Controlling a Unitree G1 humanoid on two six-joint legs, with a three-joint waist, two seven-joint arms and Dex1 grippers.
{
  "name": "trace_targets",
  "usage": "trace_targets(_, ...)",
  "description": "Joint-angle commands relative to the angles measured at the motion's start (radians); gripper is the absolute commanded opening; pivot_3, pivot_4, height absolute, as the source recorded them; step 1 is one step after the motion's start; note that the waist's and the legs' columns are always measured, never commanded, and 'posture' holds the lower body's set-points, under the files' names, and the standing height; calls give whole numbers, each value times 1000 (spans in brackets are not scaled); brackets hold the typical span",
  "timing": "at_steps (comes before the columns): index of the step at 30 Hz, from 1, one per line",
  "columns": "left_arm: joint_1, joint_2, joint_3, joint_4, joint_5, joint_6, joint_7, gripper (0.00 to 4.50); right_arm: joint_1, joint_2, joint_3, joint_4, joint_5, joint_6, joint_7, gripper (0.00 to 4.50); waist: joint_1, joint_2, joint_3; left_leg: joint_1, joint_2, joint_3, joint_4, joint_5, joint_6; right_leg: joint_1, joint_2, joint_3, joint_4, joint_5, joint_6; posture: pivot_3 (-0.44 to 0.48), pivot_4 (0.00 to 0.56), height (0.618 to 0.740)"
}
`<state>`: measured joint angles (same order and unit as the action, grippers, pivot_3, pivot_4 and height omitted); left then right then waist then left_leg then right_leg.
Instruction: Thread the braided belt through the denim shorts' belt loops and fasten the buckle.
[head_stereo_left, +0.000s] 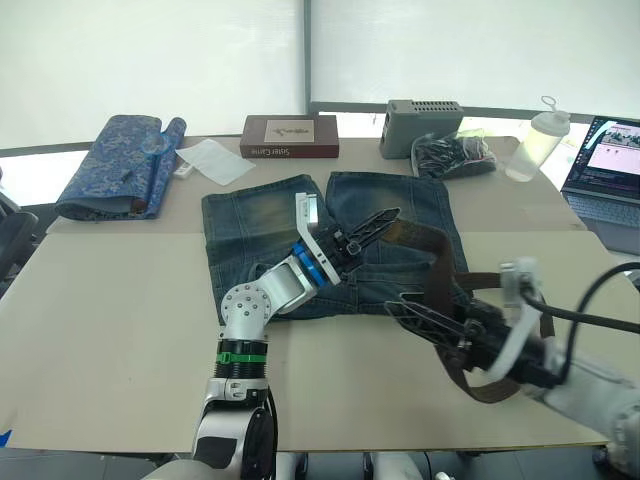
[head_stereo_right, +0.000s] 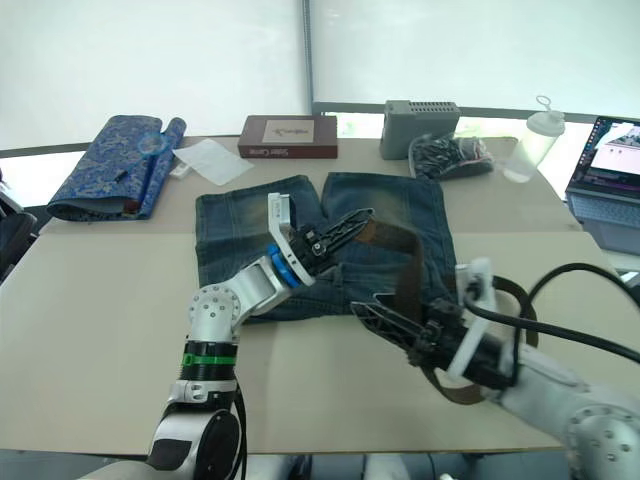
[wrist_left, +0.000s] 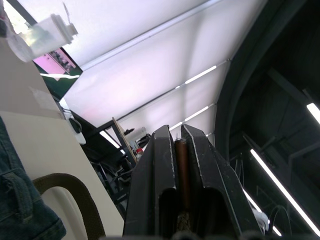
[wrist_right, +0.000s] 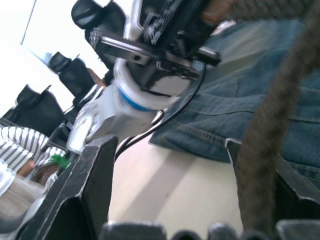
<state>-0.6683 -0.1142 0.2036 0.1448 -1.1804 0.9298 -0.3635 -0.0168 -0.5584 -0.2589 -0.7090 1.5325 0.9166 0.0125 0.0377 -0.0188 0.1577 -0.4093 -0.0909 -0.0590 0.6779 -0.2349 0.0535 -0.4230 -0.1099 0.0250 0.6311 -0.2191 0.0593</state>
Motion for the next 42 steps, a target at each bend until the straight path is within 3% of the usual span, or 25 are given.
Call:
trace_targets(1,-52,-11,-33,-43,-9,15,-26,0,-14,-67,-82,-13,-130,-79,-33,3811,6,0,0,0,-1,0,1,0,0,1,0,-1,0,0,1,0,150,740)
trace_targets(9,-37,34,-69,-66,18,31,-63,0,51,-380,-264,119,-390,-84,188,3811,2,0,0,0,-2,3,1,-1,4,2,0,0,-3,2,3,0,150,740)
trace_targets(15,-58,11,-64,-48,42,8,-49,0,21,-417,-376,109,-295,-58,261,3811,0,-1,0,0,0,4,1,-1,4,2,1,2,-3,1,2,0,150,740)
trace_targets(21,-68,5,-45,-34,33,10,-33,0,-73,-360,-371,76,149,-123,127,3811,1,-1,1,0,0,4,1,-1,4,2,1,4,-3,2,3,0,150,740)
trace_targets(24,-81,-11,-12,-14,3,9,-7,0,-45,-343,-300,36,243,-138,56,3811,4,-1,1,0,0,4,1,-1,5,2,0,4,-3,2,3,0,150,740)
trace_targets(28,-97,-38,42,10,-55,7,41,0,14,-234,-124,-39,248,-184,-59,3811,4,-3,1,0,0,4,1,-1,5,2,0,4,-3,2,3,0,150,740)
trace_targets(34,-90,-45,60,5,-141,37,95,0,43,20,51,-28,149,-307,-192,3811,2,-2,1,0,0,4,1,-1,5,1,1,6,-3,2,3,0,150,740)
trace_targets(42,-70,-26,37,-9,-223,93,141,0,-39,157,101,65,93,-363,-165,3811,-4,-2,1,1,-1,5,1,-1,4,0,2,6,-2,2,3,0,150,740)
